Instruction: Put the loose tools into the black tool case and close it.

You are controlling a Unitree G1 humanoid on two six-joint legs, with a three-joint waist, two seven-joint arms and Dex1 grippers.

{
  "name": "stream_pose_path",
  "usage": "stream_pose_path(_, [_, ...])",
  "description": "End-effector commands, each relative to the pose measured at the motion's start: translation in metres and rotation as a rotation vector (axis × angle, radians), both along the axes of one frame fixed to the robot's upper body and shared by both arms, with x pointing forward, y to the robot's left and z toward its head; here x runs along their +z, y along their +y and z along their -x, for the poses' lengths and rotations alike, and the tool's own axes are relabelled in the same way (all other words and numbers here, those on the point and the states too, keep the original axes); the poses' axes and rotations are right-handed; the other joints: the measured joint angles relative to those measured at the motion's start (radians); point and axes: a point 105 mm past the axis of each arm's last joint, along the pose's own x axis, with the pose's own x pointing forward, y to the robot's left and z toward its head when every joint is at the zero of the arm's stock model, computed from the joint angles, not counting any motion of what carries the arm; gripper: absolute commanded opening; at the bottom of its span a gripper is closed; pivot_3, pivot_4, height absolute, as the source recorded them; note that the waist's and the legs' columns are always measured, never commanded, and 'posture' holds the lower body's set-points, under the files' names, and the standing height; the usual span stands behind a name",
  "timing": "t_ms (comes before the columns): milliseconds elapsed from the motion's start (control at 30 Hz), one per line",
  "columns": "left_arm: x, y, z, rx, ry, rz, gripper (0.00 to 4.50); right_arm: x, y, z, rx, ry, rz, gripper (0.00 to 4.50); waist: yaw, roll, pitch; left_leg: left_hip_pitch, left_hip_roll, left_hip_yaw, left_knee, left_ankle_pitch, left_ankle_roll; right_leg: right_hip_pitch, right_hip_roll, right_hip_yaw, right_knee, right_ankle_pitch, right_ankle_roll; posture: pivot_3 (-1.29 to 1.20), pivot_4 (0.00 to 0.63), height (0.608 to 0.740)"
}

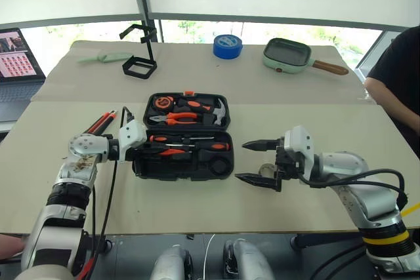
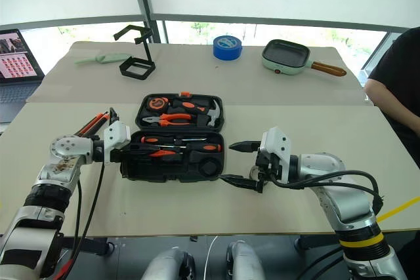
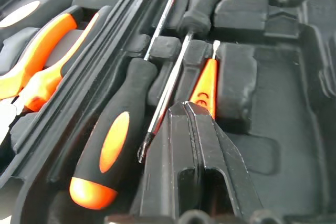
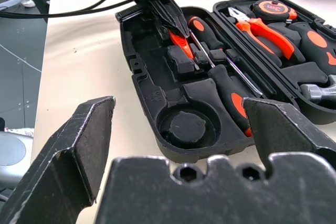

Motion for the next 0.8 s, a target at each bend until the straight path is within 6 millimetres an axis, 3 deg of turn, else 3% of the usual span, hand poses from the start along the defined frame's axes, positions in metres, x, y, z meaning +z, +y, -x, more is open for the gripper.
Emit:
stream_pose_path(33, [0.001, 0.011, 0.009, 0.034, 0.014, 0.047, 0.02, 0.014, 0.002, 0.005, 0.019, -0.049, -0.045, 4.5, -0.003, 0.0, 0.0, 0.0, 0.0, 0.0, 0.0, 0.0, 0.0, 0.0, 0.0, 0.0, 0.0, 0.0, 0.0, 0.0, 0.15, 0.74])
stream_pose_path(133, [0.029, 0.034, 0.013, 0.163, -0.062, 0.194, 0.02, 0.019, 0.003, 0.006, 0.036, -0.075, -0.135, 4.5, -0.016, 0.0, 0.0, 0.0, 0.002, 0.0, 0.0, 0.0, -0.001, 0.0, -0.001, 0.001, -0.001, 0.0, 0.0, 0.0, 0.15, 0.74])
stream_pose_path(233, [0.043, 0.055, 0.027, 0.281, -0.116, 0.286, 0.7, 0.018, -0.003, 0.004, 0.038, -0.093, -0.163, 4.5, -0.024, 0.0, 0.0, -0.001, 0.004, 0.0, -0.001, 0.002, -0.004, -0.001, -0.001, 0.001, -0.002, 0.0, 0.0, 0.0, 0.15, 0.74])
stream_pose_path(333, [0.05, 0.082, 0.046, 0.442, -0.179, 0.344, 1.71, 0.021, -0.01, -0.002, 0.022, -0.142, -0.188, 4.5, -0.021, 0.0, 0.0, 0.0, 0.004, 0.0, -0.001, 0.002, -0.004, 0.0, -0.001, 0.001, -0.003, 0.0, 0.0, 0.0, 0.15, 0.74])
stream_pose_path(400, [0.043, 0.112, 0.074, 0.608, -0.219, 0.359, 2.45, 0.024, -0.013, -0.007, -0.007, -0.206, -0.224, 4.5, -0.022, 0.0, 0.0, 0.0, 0.004, 0.0, -0.002, 0.002, -0.004, 0.0, -0.002, 0.001, -0.003, 0.0, 0.0, 0.0, 0.15, 0.74])
stream_pose_path(567, [0.025, 0.165, 0.132, 0.97, -0.259, 0.391, 4.27, 0.032, -0.013, -0.013, -0.045, -0.307, -0.296, 4.5, -0.018, 0.0, 0.0, 0.003, 0.004, 0.001, -0.007, 0.002, -0.005, 0.001, -0.004, 0.003, -0.006, 0.0, 0.0, 0.0, 0.15, 0.74])
stream_pose_path(667, [0.012, 0.189, 0.161, 1.131, -0.248, 0.394, 4.41, 0.035, -0.011, -0.013, -0.056, -0.311, -0.332, 4.5, -0.009, 0.0, 0.0, 0.004, 0.004, 0.001, -0.008, 0.001, -0.005, 0.0, -0.004, 0.003, -0.006, 0.0, -0.001, 0.0, 0.15, 0.74])
stream_pose_path(800, [0.004, 0.199, 0.176, 1.222, -0.229, 0.407, 4.41, 0.033, -0.011, -0.011, -0.064, -0.307, -0.334, 4.5, 0.009, 0.0, 0.0, 0.004, 0.004, 0.0, -0.008, -0.006, -0.008, 0.0, -0.006, 0.001, -0.006, 0.0, -0.002, 0.0, 0.15, 0.74])
